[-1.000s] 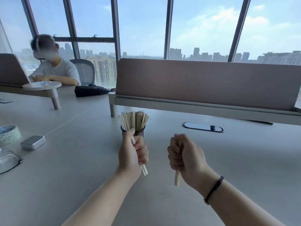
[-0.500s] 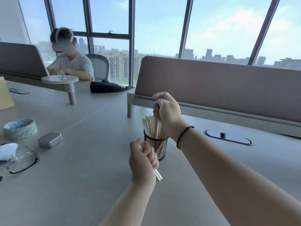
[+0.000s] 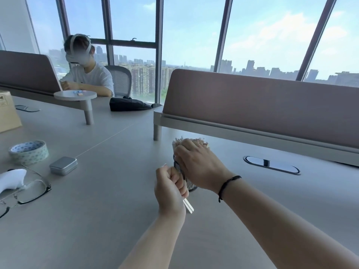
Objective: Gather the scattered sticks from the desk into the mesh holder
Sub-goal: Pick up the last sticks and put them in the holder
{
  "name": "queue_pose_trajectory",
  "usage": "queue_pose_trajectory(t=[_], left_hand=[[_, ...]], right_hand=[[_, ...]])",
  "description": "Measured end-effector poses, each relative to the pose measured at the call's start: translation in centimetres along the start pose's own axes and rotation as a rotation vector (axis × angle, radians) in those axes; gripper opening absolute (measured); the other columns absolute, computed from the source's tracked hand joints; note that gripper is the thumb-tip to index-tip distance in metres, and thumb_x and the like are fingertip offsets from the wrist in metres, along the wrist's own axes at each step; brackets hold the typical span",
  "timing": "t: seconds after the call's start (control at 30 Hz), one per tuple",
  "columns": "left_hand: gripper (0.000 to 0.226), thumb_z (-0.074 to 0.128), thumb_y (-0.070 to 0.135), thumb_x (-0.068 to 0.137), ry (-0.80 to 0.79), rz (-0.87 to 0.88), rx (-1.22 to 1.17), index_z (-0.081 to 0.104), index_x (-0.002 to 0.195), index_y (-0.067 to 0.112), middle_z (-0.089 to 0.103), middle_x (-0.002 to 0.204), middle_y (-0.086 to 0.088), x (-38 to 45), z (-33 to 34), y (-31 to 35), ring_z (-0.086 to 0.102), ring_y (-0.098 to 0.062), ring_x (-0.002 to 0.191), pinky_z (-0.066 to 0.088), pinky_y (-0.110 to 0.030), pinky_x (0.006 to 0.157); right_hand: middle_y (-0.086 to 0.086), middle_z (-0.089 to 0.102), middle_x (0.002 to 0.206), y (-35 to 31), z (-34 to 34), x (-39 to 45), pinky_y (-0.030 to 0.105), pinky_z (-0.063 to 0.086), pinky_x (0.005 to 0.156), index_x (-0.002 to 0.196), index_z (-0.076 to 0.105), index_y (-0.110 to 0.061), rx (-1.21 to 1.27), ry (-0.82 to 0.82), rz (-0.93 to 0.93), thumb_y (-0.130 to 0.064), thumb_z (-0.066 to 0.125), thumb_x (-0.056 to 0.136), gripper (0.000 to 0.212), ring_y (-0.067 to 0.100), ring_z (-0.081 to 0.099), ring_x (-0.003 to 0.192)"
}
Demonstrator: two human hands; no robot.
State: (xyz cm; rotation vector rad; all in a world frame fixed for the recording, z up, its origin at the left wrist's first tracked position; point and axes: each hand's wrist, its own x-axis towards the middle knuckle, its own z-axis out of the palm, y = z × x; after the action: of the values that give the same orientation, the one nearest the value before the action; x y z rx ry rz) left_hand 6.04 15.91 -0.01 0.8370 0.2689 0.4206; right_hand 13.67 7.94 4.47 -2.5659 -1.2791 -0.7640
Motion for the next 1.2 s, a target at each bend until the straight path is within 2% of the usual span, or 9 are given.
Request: queue_pose_trajectory(t=[0.1, 0.23, 0.37, 0.53, 0.77, 0.93, 1.0, 1.1, 1.2], left_hand=[[0.041, 0.035, 0.027, 0.093, 0.001, 0.015, 0.002, 0.018, 0.056, 0.019, 0.013, 0.055, 0.002, -0.3, 0.1, 0.2, 0.009, -0.017, 0.049, 0.008, -0.03, 0.049], [0.04, 0.035, 0.027, 0.094, -0.001, 0.032, 0.015, 0.018, 0.059, 0.019, 0.014, 0.056, 0.001, -0.5, 0.1, 0.5, 0.009, -0.017, 0.052, 0.008, -0.03, 0.049], [0.048, 0.037, 0.034, 0.099, -0.015, 0.075, -0.023, 0.03, 0.055, 0.018, 0.018, 0.052, 0.0, 0.5, 0.8, 1.9, 0.012, -0.015, 0.048, 0.009, -0.033, 0.051], [0.055, 0.033, 0.048, 0.105, -0.095, 0.237, -0.12, 0.041, 0.06, 0.017, 0.024, 0.051, 0.002, 2.2, 4.8, 5.4, 0.018, -0.013, 0.046, 0.017, -0.028, 0.048], [0.047, 0.036, 0.039, 0.101, -0.151, 0.389, 0.364, 0.039, 0.06, 0.015, 0.032, 0.054, 0.0, 6.2, 8.5, 5.5, 0.029, -0.016, 0.048, 0.023, -0.037, 0.055], [0.028, 0.042, 0.011, 0.088, -0.186, 0.388, 0.811, 0.068, 0.078, 0.014, 0.055, 0.073, 0.004, 7.0, 7.2, 3.6, 0.057, -0.021, 0.081, 0.052, -0.042, 0.084], [0.036, 0.041, 0.003, 0.093, -0.243, 0.506, 0.949, 0.074, 0.105, 0.013, 0.063, 0.094, 0.007, 6.6, 6.8, 3.5, 0.061, -0.015, 0.1, 0.048, -0.026, 0.094], [0.033, 0.049, 0.003, 0.094, -0.238, 0.869, 1.079, 0.07, 0.118, 0.009, 0.068, 0.118, -0.003, 6.5, 5.8, 3.7, 0.059, -0.013, 0.114, 0.035, -0.006, 0.096], [0.036, 0.053, 0.013, 0.095, -0.156, 0.963, 1.116, 0.063, 0.13, 0.015, 0.061, 0.135, -0.001, 7.5, 3.7, 3.5, 0.051, -0.014, 0.128, 0.032, -0.015, 0.106]], right_hand=[[0.007, 0.058, 0.128, 0.2, 0.0, -1.1, 0.046, 0.036, 0.107, 0.121, 0.059, -0.014, -0.17, 0.005, -0.049, -0.044, 0.043, 0.099, 0.041, 0.031, 0.045, 0.131], [0.008, 0.033, 0.156, 0.0, -1.3, -2.2, 0.051, 0.02, 0.118, 0.142, 0.042, -0.024, -0.14, 0.047, 0.102, -0.055, 0.047, 0.093, 0.058, 0.029, 0.024, 0.146], [0.007, 0.029, 0.155, -1.1, -0.8, -6.2, 0.041, 0.025, 0.116, 0.143, 0.035, -0.028, 0.193, 0.287, 0.419, -0.051, 0.051, 0.093, 0.058, 0.026, 0.029, 0.142], [-0.002, 0.03, 0.149, -2.7, 2.7, -10.8, 0.039, 0.03, 0.111, 0.143, 0.029, -0.034, 0.392, 0.279, 0.654, -0.057, 0.052, 0.088, 0.064, 0.019, 0.031, 0.141], [-0.008, 0.044, 0.134, -1.3, 3.1, -11.5, 0.035, 0.034, 0.106, 0.142, 0.035, -0.031, 0.491, 0.214, 0.699, -0.043, 0.055, 0.094, 0.054, 0.014, 0.04, 0.131], [-0.012, 0.045, 0.128, -1.1, 3.5, -11.2, 0.029, 0.033, 0.104, 0.142, 0.036, -0.029, 0.471, 0.157, 0.664, -0.038, 0.056, 0.093, 0.054, 0.011, 0.042, 0.128], [-0.01, 0.047, 0.131, -0.9, 3.7, -11.2, 0.03, 0.035, 0.105, 0.143, 0.035, -0.029, 0.48, 0.153, 0.677, -0.037, 0.058, 0.092, 0.056, 0.01, 0.042, 0.129], [-0.009, 0.047, 0.133, -0.9, 3.6, -11.2, 0.03, 0.037, 0.104, 0.144, 0.035, -0.029, 0.5, 0.158, 0.699, -0.036, 0.06, 0.091, 0.059, 0.009, 0.042, 0.13], [-0.009, 0.046, 0.139, -1.0, 3.3, -11.2, 0.026, 0.035, 0.104, 0.146, 0.033, -0.028, 0.488, 0.138, 0.692, -0.035, 0.06, 0.091, 0.062, 0.009, 0.041, 0.133]])
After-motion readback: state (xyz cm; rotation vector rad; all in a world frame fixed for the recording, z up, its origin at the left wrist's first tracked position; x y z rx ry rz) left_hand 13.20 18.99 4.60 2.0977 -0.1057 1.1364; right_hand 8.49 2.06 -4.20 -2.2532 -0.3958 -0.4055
